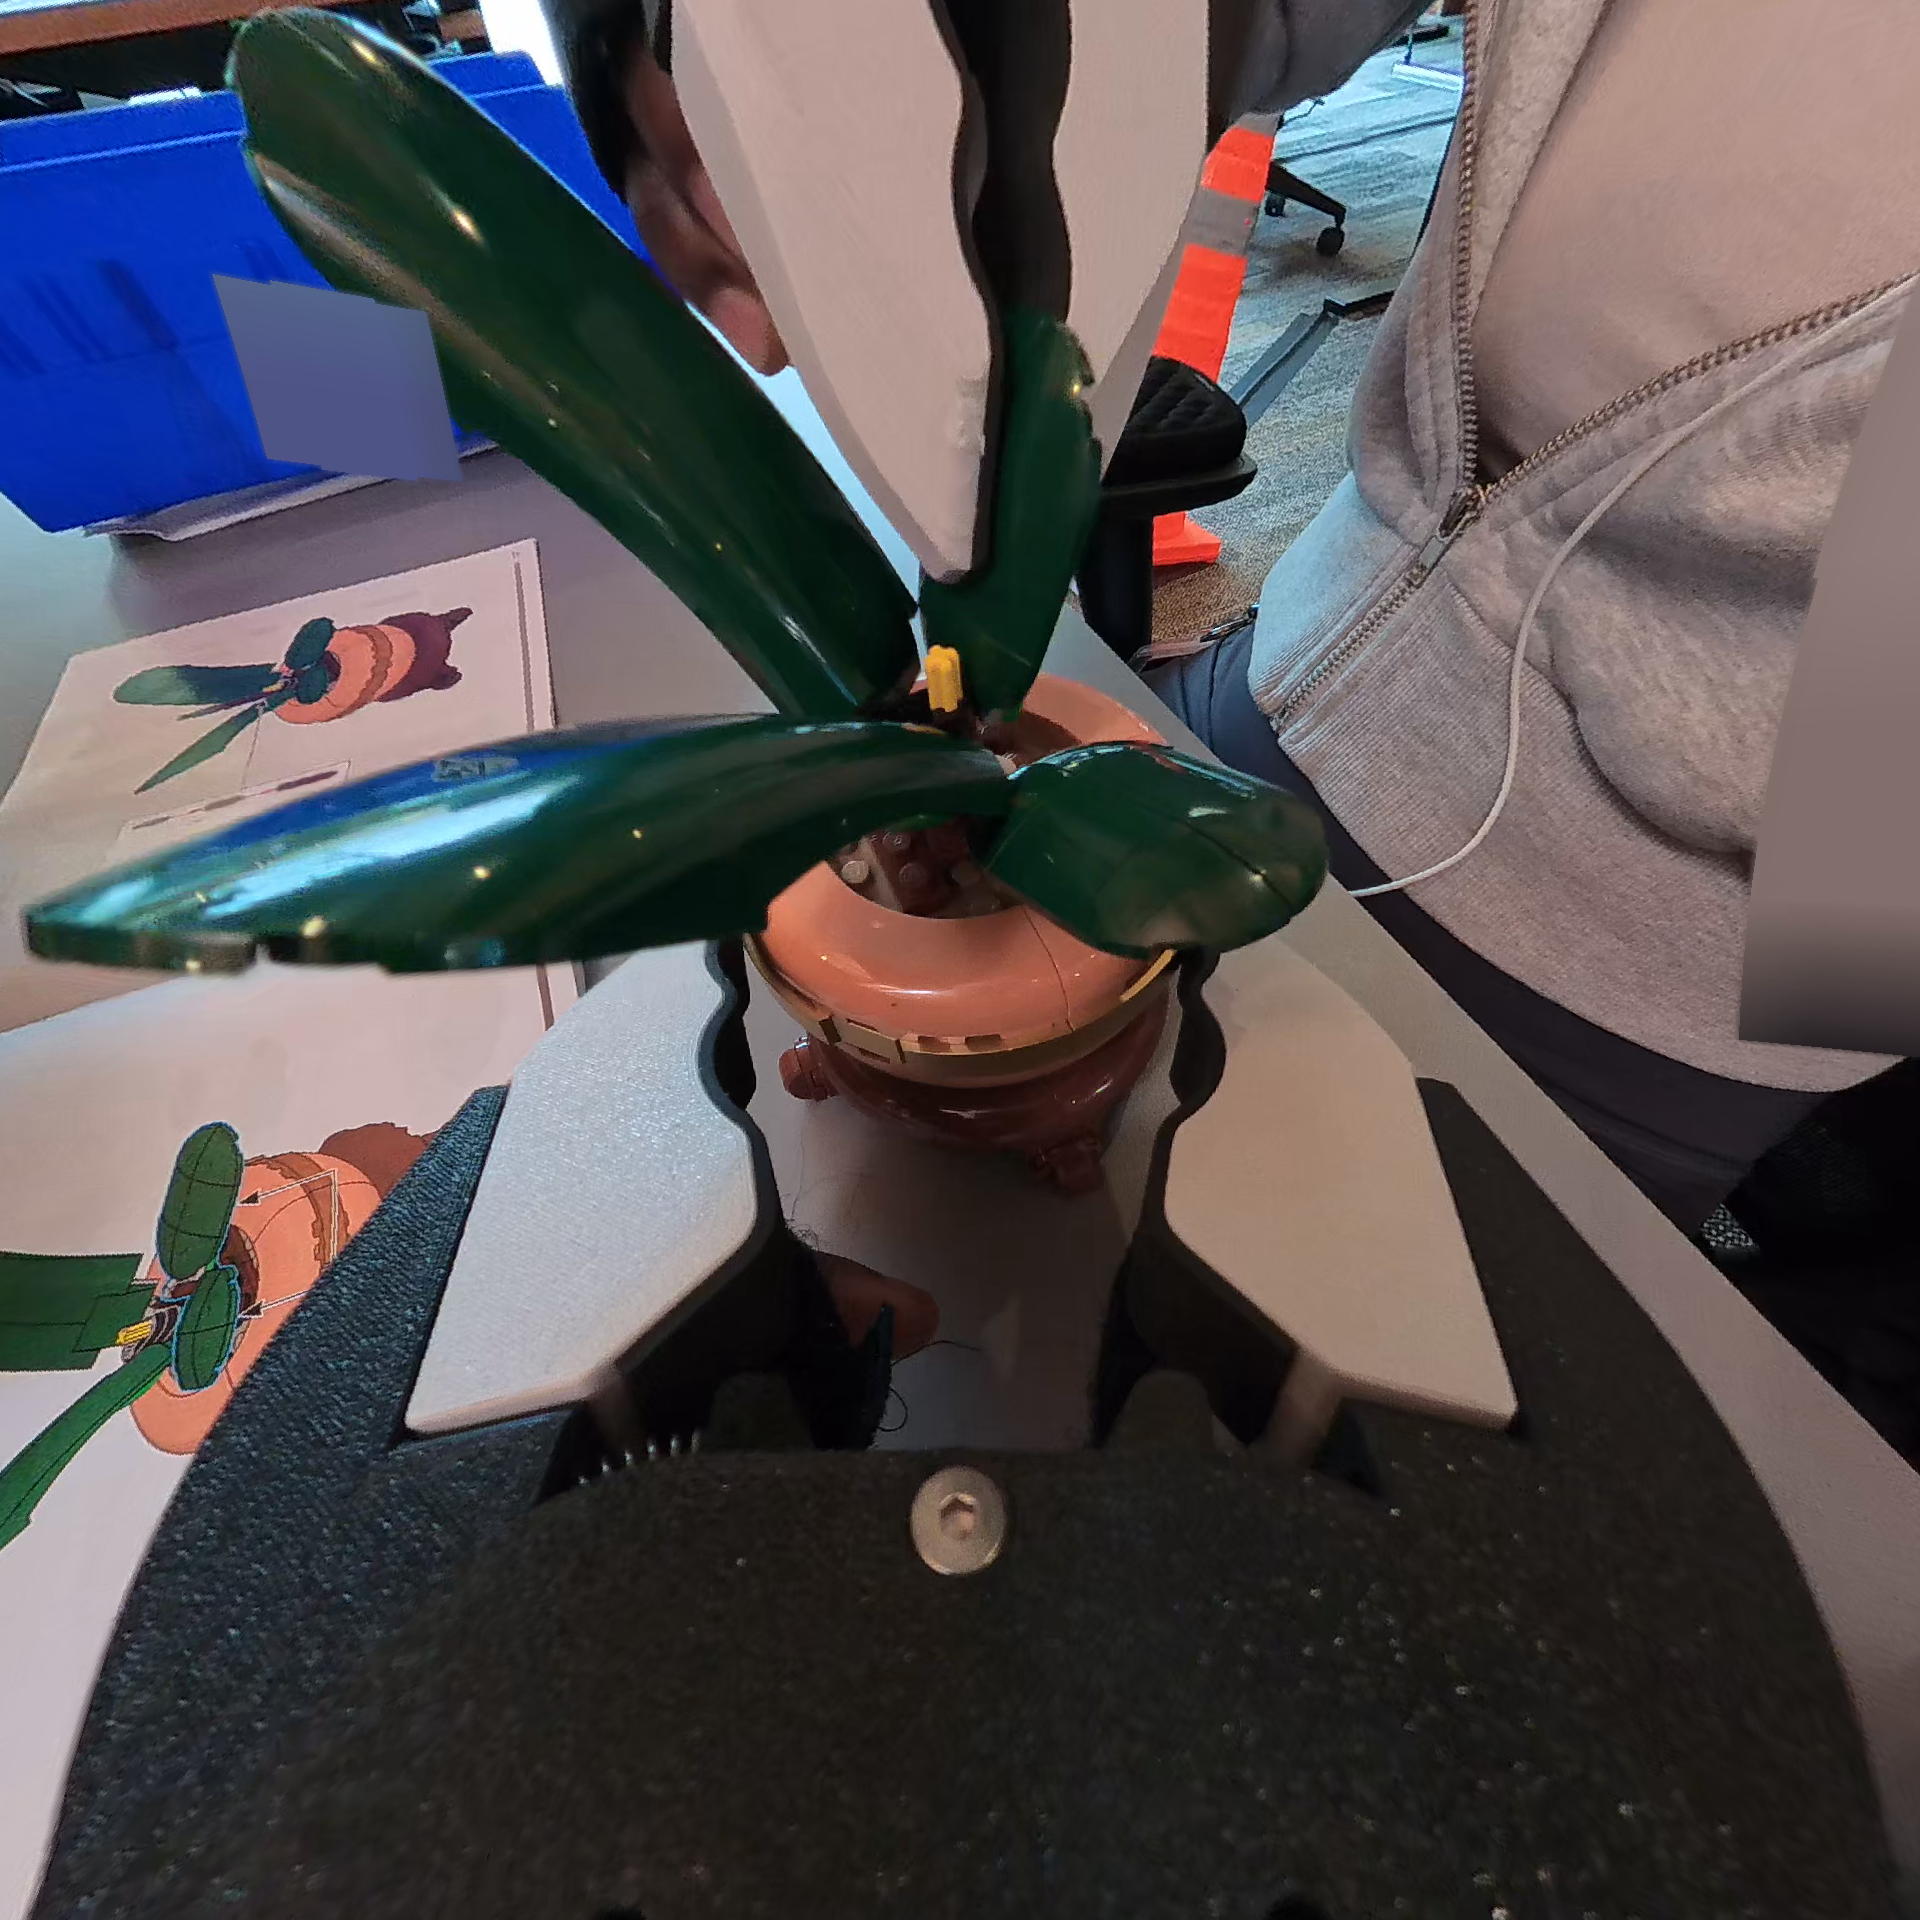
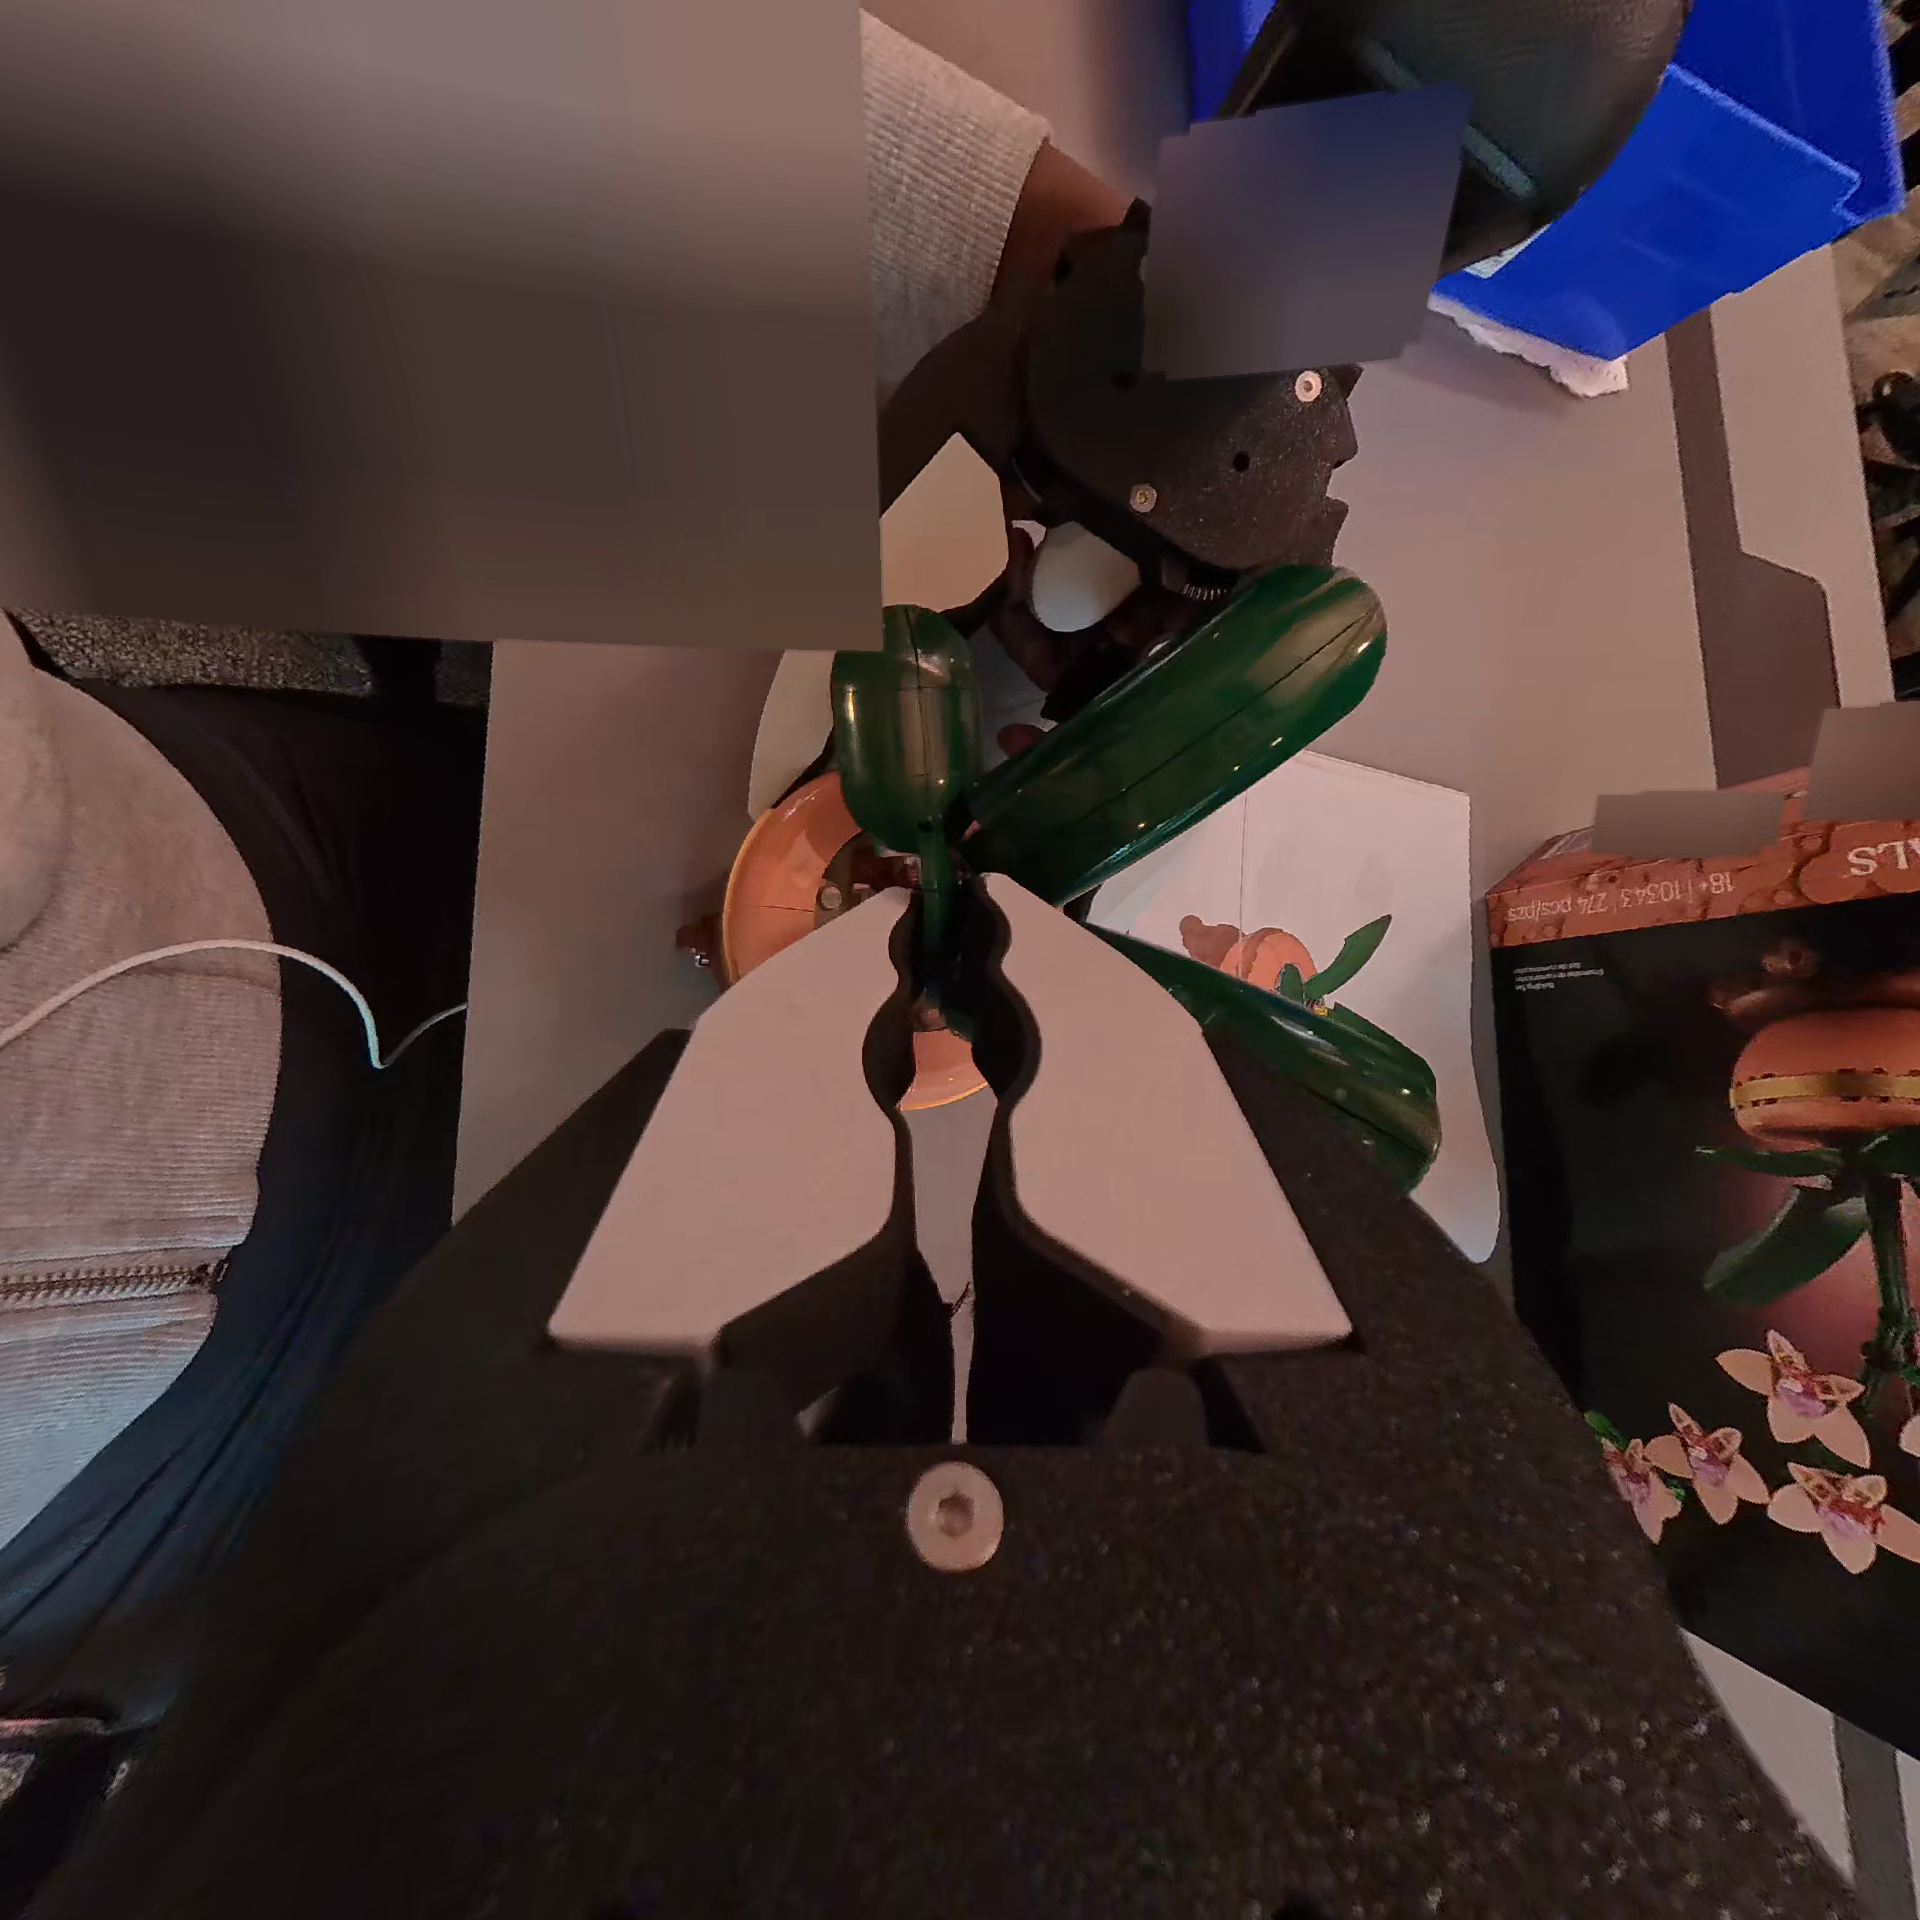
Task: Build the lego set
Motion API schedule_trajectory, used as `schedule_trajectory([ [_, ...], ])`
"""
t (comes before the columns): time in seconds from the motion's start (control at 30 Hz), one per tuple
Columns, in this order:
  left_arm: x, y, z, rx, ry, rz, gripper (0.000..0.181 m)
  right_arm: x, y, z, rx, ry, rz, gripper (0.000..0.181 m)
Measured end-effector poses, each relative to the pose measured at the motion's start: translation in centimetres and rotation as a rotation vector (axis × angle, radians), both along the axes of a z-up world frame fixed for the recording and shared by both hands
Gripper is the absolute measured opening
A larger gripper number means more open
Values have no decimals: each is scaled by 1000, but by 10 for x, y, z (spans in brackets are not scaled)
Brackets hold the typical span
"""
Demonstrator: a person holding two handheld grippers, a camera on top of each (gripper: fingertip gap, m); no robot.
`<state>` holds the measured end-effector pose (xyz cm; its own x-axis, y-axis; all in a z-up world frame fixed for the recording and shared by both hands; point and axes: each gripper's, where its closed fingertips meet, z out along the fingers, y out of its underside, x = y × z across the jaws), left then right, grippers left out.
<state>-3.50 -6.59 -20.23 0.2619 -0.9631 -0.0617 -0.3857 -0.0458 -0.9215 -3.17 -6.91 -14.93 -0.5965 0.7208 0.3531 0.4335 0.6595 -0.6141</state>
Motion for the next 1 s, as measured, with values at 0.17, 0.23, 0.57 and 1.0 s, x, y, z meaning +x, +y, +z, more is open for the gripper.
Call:
schedule_trajectory([
  [0.17, 0, 0, 0, 0, 2, -1, 79, 1, -1, -1, 3, -7, -5, 6],
  [0.23, 0, 0, 0, 1, 0, -1, 79, 0, -2, -1, 19, -38, 0, 6],
  [0.57, 0, 0, 0, 5, 0, -1, 79, -1, -2, -3, 30, -229, -4, 7],
  [1.0, 1, -1, 0, 9, -10, 1, 79, 2, 0, -5, 79, -299, -15, 7],
])
